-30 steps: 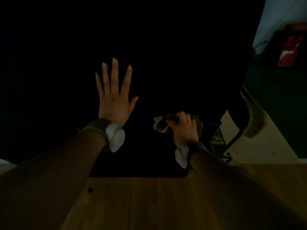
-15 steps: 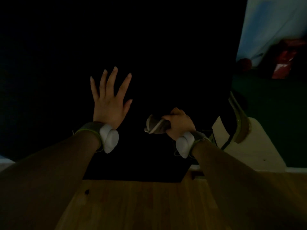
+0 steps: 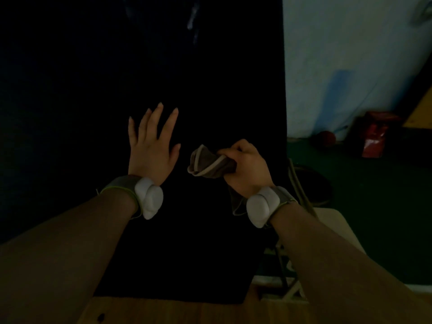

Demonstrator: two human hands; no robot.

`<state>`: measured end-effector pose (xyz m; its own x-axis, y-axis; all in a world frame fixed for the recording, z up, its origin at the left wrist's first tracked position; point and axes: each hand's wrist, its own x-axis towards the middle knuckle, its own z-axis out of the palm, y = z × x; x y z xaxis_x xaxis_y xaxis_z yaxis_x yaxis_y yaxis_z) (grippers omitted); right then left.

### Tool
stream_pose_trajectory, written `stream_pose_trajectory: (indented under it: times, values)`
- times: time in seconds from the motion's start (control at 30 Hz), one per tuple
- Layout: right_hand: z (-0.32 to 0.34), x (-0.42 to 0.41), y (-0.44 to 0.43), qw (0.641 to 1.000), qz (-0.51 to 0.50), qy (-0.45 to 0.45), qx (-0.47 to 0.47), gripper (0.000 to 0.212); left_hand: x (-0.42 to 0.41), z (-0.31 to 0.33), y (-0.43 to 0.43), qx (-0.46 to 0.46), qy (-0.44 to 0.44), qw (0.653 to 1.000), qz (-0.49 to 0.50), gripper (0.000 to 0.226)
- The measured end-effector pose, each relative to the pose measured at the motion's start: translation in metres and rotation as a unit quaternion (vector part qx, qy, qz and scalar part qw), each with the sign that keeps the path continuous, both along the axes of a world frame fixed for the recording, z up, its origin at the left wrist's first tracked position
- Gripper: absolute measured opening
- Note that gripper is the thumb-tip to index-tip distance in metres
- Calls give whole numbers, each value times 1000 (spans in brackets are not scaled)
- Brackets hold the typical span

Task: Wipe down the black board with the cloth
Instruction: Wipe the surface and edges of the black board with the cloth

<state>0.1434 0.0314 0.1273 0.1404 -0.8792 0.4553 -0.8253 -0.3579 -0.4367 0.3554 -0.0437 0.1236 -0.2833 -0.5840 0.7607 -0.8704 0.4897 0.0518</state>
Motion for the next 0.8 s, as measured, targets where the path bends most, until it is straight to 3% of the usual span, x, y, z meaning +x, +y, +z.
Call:
stream_pose_trajectory:
  times: [0.43, 0.8]
  values:
    - [119, -15, 1, 990, -33, 37, -132, 43, -16, 106, -4, -68, 26, 997, -17, 73]
    - [196, -7, -8, 941, -158, 65, -292, 42, -13, 168, -24, -86, 48, 994, -52, 72]
